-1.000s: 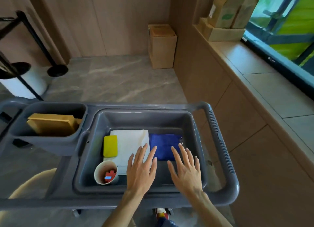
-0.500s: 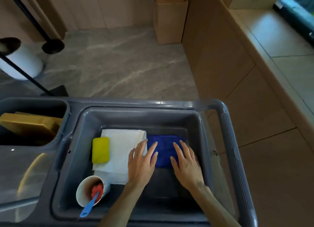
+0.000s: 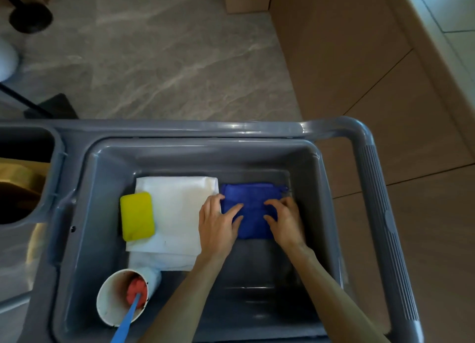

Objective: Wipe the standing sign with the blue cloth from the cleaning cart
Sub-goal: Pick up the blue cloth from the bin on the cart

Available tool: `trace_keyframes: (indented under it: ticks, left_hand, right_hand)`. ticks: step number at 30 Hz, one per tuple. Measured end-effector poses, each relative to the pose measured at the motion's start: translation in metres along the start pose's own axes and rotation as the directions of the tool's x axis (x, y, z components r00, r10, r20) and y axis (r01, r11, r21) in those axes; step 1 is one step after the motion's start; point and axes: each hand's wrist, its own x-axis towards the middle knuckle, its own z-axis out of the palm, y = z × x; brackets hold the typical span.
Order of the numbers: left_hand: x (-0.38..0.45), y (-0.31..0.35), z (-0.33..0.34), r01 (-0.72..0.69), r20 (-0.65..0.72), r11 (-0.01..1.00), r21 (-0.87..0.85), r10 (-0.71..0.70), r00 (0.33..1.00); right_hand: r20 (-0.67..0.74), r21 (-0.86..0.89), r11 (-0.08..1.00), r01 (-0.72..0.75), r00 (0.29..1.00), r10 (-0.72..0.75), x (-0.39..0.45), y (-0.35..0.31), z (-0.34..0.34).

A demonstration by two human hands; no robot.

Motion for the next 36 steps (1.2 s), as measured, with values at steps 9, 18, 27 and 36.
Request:
trace_keyframes:
  ticks: [9,18,27,36]
  left_hand:
    - [0.000,-0.013,-0.003,0.079,0.012,0.996,-0.043,-0.079,0.997]
    - [0.004,-0.014,0.003,0.112,-0.054,0.991,-0.079,-0.117,0.992]
    - [0.014,-0.018,0.008,0.107,-0.145,0.989,-0.103,-0.121,0.982]
    - [0.028,-0.015,0.006,0.107,-0.156,0.985,-0.138,-0.128,0.979]
  right_hand:
    - [-0.009,0.067,0.997,-0.040,0.999,0.040,0.003,0.007,-0.001]
    - [-0.002,0.522,0.828,-0.204,0.971,0.240,-0.004,-0.002,0.001]
    - [-0.116,0.494,0.860,-0.125,0.971,0.208,0.005,0.003,0.013]
    - [-0.144,0.160,0.985,-0.062,0.986,0.085,0.024,0.001,0.017]
